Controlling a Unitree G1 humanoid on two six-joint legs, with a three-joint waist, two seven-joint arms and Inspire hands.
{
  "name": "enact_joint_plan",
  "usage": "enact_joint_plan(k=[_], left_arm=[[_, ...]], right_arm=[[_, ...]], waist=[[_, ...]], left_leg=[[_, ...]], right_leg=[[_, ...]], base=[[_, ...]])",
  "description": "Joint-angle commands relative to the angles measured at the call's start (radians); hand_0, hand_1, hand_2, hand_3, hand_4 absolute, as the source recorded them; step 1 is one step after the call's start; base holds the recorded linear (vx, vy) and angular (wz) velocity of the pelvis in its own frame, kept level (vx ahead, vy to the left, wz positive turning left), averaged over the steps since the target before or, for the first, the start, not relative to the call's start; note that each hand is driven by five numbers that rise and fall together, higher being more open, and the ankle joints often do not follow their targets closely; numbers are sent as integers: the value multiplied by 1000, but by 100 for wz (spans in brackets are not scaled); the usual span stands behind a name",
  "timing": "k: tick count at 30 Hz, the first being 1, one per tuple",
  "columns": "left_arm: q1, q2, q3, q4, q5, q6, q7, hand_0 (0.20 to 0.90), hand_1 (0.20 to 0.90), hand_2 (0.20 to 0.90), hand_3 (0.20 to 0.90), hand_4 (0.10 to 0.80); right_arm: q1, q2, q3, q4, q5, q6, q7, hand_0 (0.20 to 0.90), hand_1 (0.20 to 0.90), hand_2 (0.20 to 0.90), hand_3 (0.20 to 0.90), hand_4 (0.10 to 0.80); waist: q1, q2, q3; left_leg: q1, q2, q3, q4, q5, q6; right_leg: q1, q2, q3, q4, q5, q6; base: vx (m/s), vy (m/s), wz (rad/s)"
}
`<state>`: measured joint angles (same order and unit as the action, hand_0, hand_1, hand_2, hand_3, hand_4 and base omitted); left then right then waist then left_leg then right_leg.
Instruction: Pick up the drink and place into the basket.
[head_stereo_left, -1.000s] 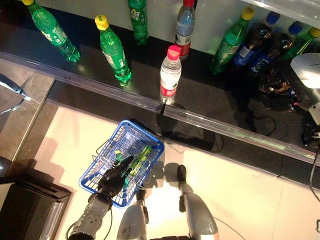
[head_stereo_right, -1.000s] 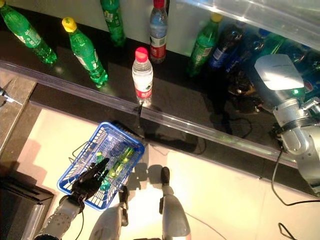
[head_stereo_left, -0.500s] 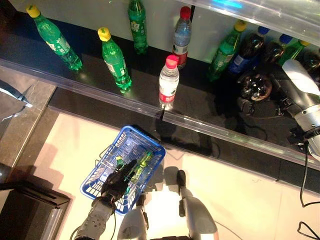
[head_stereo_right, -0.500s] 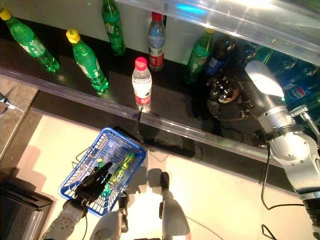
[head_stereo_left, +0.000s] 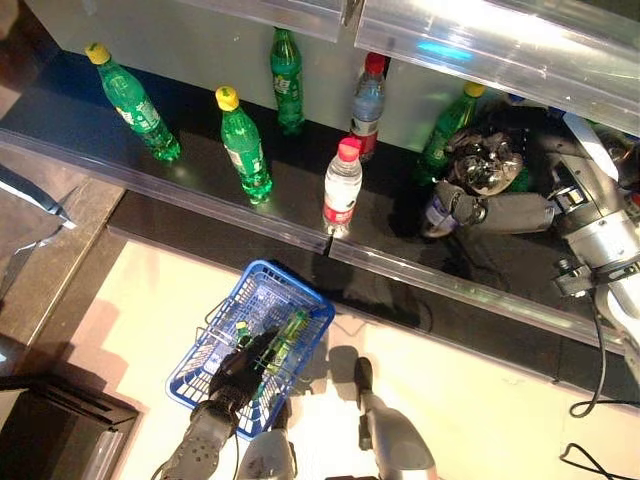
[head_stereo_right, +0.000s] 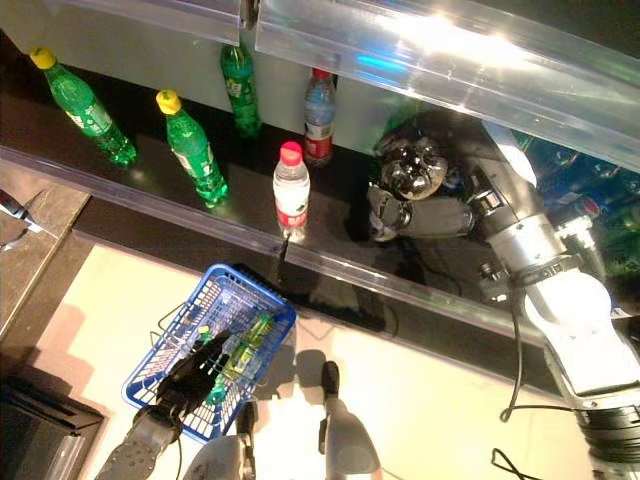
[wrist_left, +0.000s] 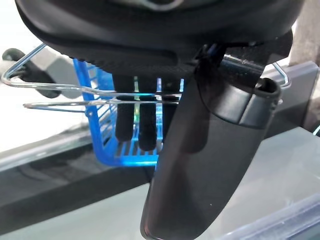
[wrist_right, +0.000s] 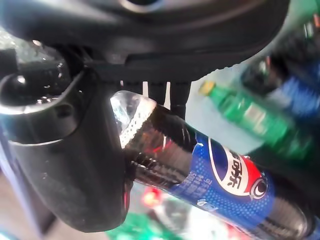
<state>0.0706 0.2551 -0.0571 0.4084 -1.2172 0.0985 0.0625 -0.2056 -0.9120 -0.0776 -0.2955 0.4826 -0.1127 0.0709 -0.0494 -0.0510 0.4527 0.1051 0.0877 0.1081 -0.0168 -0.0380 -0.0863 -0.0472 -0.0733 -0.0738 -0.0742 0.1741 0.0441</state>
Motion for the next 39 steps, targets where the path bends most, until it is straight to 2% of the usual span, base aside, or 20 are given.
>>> enact_joint_plan(k=[1, 3, 5, 9, 14, 26, 31, 35, 39], left_arm=[[25, 47, -41, -189, -28, -65, -125, 300, 300, 300, 200, 100], [21, 53, -48, -248, -34, -57, -119, 300, 300, 300, 200, 100], [20, 55, -54, -300, -43, -44, -131, 300, 300, 300, 200, 100], [19, 63, -69, -416, -64, -9, -129, 300, 300, 300, 200, 100], [22, 93, -104, -531, -104, 38, -133, 300, 300, 300, 200, 100], [21, 210, -117, -720, -294, 177, -215, 300, 300, 300, 200, 100], [30, 258, -163, -781, -311, 265, -252, 300, 300, 300, 200, 100], [29, 296, -190, -790, -326, 298, -260, 300, 300, 300, 200, 100], [32, 321, -204, -794, -357, 287, -282, 300, 300, 300, 200, 100]], right_arm=[[-74, 60, -76, -54, 221, -84, -15, 300, 300, 300, 200, 100], [-51, 126, -59, -74, 305, -58, 6, 300, 300, 300, 200, 100], [-16, 193, -42, -86, 315, -40, 19, 300, 300, 300, 200, 100], [43, 260, 3, -90, 349, -25, 19, 300, 300, 300, 200, 100], [109, 308, 76, -75, 329, -73, 8, 300, 300, 300, 200, 100], [130, 315, 167, -51, 374, -136, -44, 300, 300, 300, 200, 100], [130, 332, 227, -57, 356, -183, -65, 300, 300, 300, 200, 100], [118, 315, 265, -53, 344, -194, -92, 300, 300, 300, 200, 100], [126, 306, 300, -38, 359, -173, -102, 300, 300, 300, 200, 100]], waist=[[32, 7, -343], [31, 11, -344], [33, 16, -342], [39, 27, -336], [46, 39, -322], [63, 58, -290], [75, 63, -289], [78, 67, -287], [77, 71, -288]], left_leg=[[-67, -7, -34, 0, 14, 40], [-64, -7, -34, -3, 16, 39], [-61, -8, -35, -4, 19, 40], [-59, -9, -37, -2, 25, 44], [-59, -17, -45, 3, 26, 51], [-66, -33, -55, 28, 23, 59], [-62, -38, -61, 25, 22, 64], [-61, -40, -59, 27, 22, 66], [-62, -41, -58, 29, 22, 67]], right_leg=[[88, -29, -55, 116, -205, 26], [92, -32, -56, 113, -202, 28], [95, -34, -62, 112, -201, 30], [100, -38, -74, 113, -199, 31], [105, -41, -85, 111, -198, 34], [110, -57, -108, 117, -193, 43], [112, -65, -116, 111, -185, 51], [113, -69, -117, 112, -183, 54], [112, -70, -116, 116, -186, 56]], base=[[0, 0, 0], [0, 0, 0], [-3, 10, 2], [-6, 14, 1], [-12, 14, 6], [1, 30, 5], [17, 18, 11], [35, 19, 4], [42, 21, 6]])
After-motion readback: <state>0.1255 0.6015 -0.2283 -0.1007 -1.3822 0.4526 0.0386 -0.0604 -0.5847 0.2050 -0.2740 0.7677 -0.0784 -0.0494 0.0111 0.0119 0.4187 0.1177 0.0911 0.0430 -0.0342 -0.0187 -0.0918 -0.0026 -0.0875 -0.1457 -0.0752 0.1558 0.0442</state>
